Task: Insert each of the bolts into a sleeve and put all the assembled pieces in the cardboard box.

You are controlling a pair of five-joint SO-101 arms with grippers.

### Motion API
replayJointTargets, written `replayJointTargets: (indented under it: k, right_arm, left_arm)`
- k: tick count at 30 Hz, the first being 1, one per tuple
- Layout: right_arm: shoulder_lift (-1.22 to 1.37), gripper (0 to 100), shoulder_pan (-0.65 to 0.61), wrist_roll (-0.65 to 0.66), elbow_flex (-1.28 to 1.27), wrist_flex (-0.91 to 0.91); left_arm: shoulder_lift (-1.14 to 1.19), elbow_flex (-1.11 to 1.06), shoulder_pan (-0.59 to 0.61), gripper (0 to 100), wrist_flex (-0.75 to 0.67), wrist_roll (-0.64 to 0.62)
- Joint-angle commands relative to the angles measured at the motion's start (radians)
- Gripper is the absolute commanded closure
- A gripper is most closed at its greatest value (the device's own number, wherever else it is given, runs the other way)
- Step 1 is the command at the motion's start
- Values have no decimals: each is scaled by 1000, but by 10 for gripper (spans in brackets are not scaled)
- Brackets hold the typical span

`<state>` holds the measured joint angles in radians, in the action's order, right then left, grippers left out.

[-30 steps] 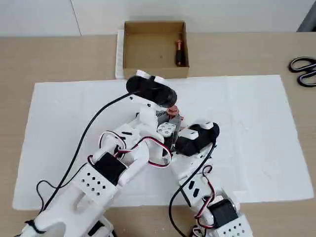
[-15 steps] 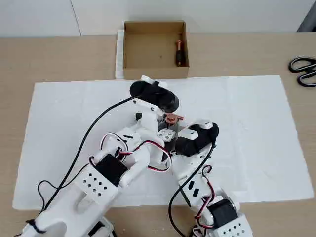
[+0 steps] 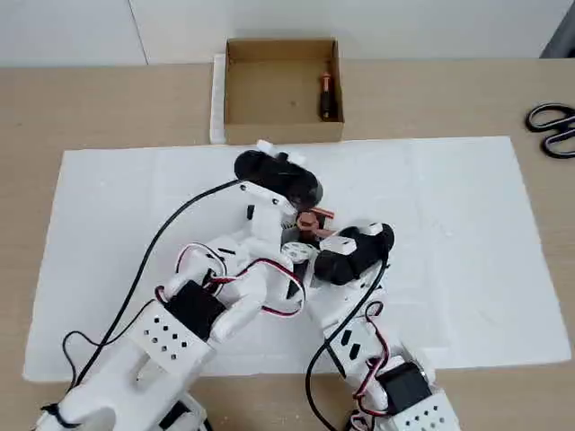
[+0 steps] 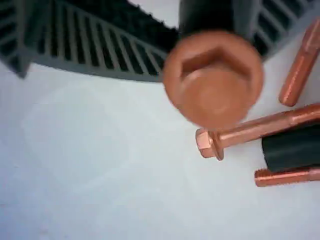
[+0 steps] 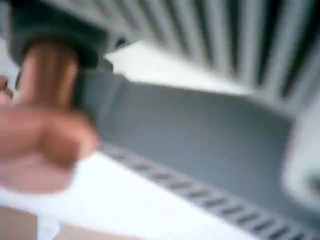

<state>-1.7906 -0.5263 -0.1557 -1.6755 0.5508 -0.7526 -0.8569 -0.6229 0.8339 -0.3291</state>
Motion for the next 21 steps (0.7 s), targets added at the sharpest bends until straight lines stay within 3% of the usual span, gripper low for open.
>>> replayJointTargets:
  k: [1, 10, 17, 21]
  right_arm:
    - [-2, 995, 12, -9, -9, -18]
    - [-2, 995, 13, -9, -9, 22]
    - [-10, 995, 25, -9, -9, 56]
    - [-10, 995, 128, 49, 28, 62]
  left_arm:
    - [-41, 58, 25, 712, 23, 15]
    - [-160, 90, 221, 712, 31, 17]
    - [-176, 90, 436, 712, 161, 17]
    - [-176, 90, 572, 711, 247, 18]
